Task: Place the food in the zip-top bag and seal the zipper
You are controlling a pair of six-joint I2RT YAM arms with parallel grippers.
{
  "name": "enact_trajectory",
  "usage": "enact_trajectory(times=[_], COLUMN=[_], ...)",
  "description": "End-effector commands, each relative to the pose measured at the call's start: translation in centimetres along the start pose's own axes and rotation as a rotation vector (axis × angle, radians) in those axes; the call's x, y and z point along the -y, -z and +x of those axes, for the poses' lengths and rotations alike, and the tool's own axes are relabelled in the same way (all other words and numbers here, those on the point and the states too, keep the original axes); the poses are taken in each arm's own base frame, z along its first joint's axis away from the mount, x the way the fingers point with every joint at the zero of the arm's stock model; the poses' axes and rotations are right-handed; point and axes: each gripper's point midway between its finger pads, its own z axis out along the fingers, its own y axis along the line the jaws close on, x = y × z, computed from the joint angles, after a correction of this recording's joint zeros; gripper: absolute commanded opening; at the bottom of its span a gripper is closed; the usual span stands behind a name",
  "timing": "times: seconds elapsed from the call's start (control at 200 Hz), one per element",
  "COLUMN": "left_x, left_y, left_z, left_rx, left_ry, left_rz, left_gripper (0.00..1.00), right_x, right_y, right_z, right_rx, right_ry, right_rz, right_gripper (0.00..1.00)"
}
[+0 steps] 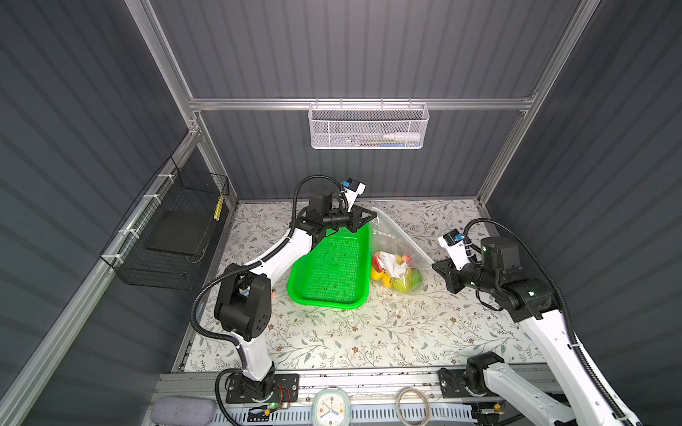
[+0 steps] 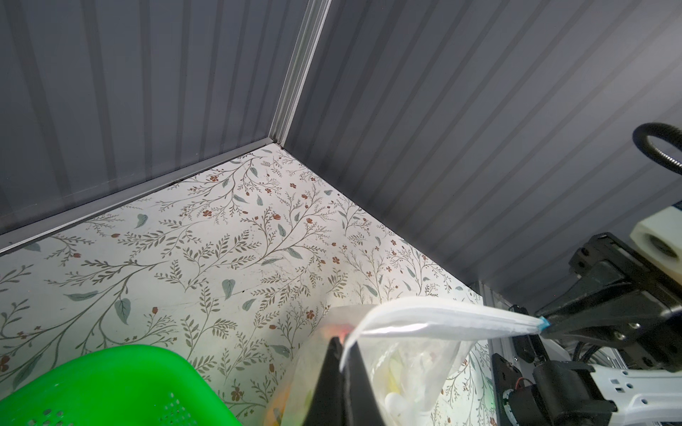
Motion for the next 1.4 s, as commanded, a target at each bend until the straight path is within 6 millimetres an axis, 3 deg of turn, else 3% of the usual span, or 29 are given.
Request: enact_trajectory(times=[0.0, 0.135, 0.49, 0.685, 0.785, 0.855, 1.0, 1.146, 1.276, 1.396], left_x=[-0.7, -0.9, -2.4, -1.8, 0.1, 1.6, 4.6, 6.7, 7.1, 7.2], left_y=[0.3, 0.2, 0.0, -0.1, -0.3, -0.4, -0.7, -1.4, -1.7, -1.8], left_z=[-1.2, -1.1, -0.7, -0.8, -0.9, -0.7, 0.1, 0.8, 0.9, 0.7], left_rx=[0.044, 0.035, 0.013, 0.010, 0.021, 0.024, 0.001, -0.034, -0.041, -0.040], left_ry=[-0.020, -0.023, -0.017, -0.020, -0.036, -0.057, -0.094, -0.113, -0.116, -0.117], left_rz=[-0.054, -0.062, -0.123, -0.098, -0.005, 0.049, 0.133, 0.180, 0.189, 0.189], left_gripper=[0.00, 0.00, 0.00, 0.00, 0.00, 0.00, 0.00, 0.00, 0.00, 0.00], right_x=[-0.1, 0.0, 0.5, 0.4, 0.1, -0.1, 0.3, 0.9, 1.4, 0.2], right_y=[0.0, 0.3, 1.3, 1.3, 1.0, 0.8, 0.8, 1.3, 1.0, 0.0], right_z=[0.8, 0.9, 3.9, 3.4, 2.2, 1.0, -1.5, -3.8, -5.5, -6.8], right_rx=[-0.048, -0.064, -0.145, -0.128, -0.092, -0.046, 0.065, 0.136, 0.155, 0.179], right_ry=[-0.022, -0.017, -0.021, -0.019, -0.027, -0.031, -0.006, 0.044, 0.080, 0.081], right_rz=[-0.009, 0.004, 0.066, 0.056, 0.027, 0.013, 0.027, 0.060, 0.069, -0.025], right_gripper=[0.05, 0.05, 0.05, 0.05, 0.07, 0.13, 0.47, 0.68, 0.77, 0.78])
